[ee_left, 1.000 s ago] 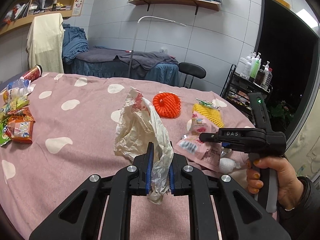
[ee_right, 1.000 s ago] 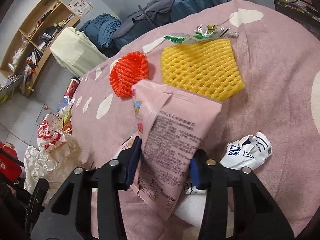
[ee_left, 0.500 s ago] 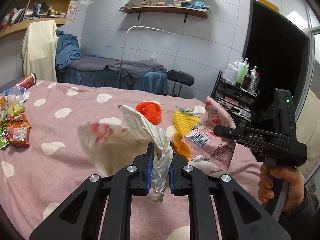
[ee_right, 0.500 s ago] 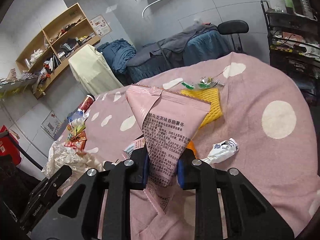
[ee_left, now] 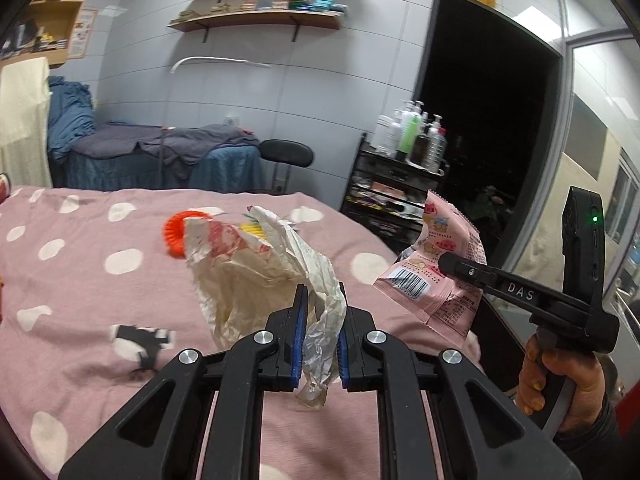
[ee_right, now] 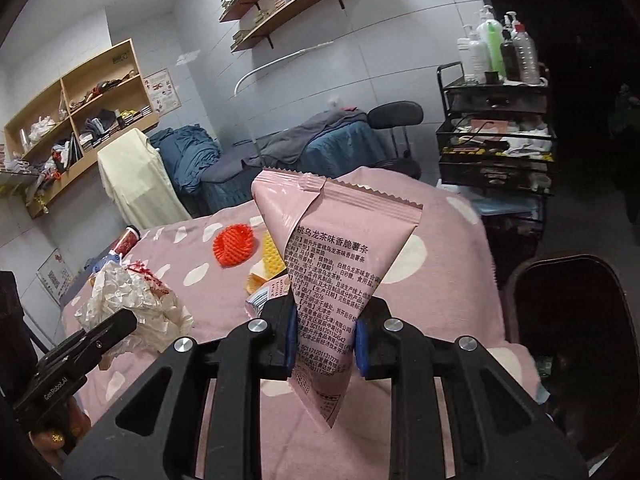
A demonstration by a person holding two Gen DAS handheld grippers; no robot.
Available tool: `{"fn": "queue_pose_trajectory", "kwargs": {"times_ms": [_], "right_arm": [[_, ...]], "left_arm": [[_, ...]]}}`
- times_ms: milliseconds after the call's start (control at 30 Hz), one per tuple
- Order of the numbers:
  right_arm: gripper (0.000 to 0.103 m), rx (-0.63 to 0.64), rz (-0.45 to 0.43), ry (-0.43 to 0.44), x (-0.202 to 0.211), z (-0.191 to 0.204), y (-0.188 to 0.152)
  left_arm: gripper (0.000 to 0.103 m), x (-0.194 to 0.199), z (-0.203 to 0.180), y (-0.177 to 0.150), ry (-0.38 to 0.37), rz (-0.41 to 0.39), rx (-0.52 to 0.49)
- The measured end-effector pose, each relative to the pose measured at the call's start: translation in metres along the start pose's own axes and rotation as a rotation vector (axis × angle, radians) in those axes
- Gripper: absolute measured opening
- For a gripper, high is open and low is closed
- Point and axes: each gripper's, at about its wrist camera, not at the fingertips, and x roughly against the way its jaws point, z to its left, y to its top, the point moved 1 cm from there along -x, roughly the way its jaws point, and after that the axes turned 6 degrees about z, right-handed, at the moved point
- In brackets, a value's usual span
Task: Collect trash
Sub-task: 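Carry the pink snack packet over the brown bin and open the right tool, then lower the crumpled white paper into the brown bin and open the left tool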
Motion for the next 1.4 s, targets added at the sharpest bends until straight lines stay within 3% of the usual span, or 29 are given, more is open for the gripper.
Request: {"fn": "queue_pose_trajectory", "kwargs": {"times_ms": [467, 567, 900, 1000, 1167, 1400], "right_arm": [[0.023, -0.167, -0.049, -0.312, 0.05, -0.114, -0.022], [0.023, -0.204, -0.032, -0.39, 0.051, -0.141, -0.033], [0.024, -0.264, 0.102, -0.536, 0.025, -0.203, -0.073], [0.035, -0.294, 0.141, -0.546, 0.015, -0.215, -0.084], [0.071, -0.355, 0.166, -0.523, 0.006, -0.223, -0.1], [0.075, -0.361, 0.129, -0.528, 0.019, -0.215, -0.107]], "left_arm": [[0.013, -0.038, -0.088, 0.003, -0.19, 0.056, -0.16], [0.013, -0.045, -0.099, 0.003, -0.226, 0.073, -0.171], [0.013, -0.065, -0.136, 0.001, -0.288, 0.123, -0.227], [0.013, -0.068, -0.146, 0.001, -0.296, 0.128, -0.248], [0.013, -0.075, -0.158, 0.002, -0.327, 0.15, -0.264], [0.013, -0.085, -0.179, -0.001, -0.369, 0.185, -0.295]]}}
